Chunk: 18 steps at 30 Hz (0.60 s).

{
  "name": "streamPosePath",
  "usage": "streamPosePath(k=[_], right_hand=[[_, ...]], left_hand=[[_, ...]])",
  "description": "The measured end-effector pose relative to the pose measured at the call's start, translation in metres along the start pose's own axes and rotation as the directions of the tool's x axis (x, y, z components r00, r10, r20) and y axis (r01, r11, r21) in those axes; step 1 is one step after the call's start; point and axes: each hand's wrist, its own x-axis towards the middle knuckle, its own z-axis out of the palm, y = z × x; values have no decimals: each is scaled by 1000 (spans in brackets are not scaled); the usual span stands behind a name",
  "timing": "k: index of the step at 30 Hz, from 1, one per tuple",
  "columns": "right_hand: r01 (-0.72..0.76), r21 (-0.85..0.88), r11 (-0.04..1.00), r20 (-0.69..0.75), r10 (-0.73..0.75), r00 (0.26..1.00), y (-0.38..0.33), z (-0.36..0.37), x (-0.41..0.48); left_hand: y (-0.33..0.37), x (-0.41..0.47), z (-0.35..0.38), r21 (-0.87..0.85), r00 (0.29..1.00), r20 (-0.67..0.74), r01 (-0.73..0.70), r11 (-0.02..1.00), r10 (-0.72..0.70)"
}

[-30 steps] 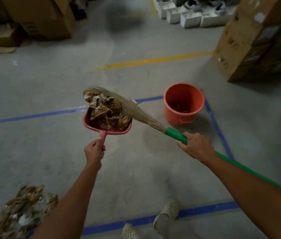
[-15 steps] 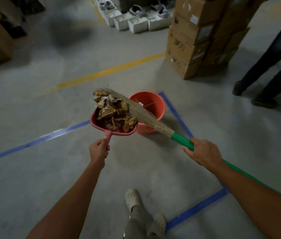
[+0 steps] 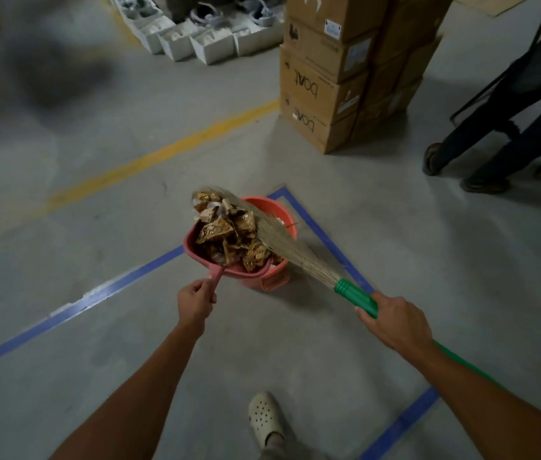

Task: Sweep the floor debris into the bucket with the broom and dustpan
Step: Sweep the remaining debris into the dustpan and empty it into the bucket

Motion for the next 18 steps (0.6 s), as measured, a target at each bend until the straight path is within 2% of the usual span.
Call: streamPosePath(k=[6, 10, 15, 18], right_hand=[[-41, 19, 999, 49, 40, 998, -16, 34, 57], [-26, 4, 1000, 65, 25, 998, -20, 59, 92], [-16, -19, 1000, 50, 17, 999, -23, 89, 117], [-41, -28, 999, 79, 43, 996, -20, 100, 125]], left_hand=[[4, 71, 36, 168, 999, 16, -43, 985, 40], [5, 107, 65, 367, 997, 19, -82, 927, 81], [-2, 139, 89, 691, 989, 24, -124, 712, 149], [-2, 147, 100, 797, 988, 58, -134, 589, 147]])
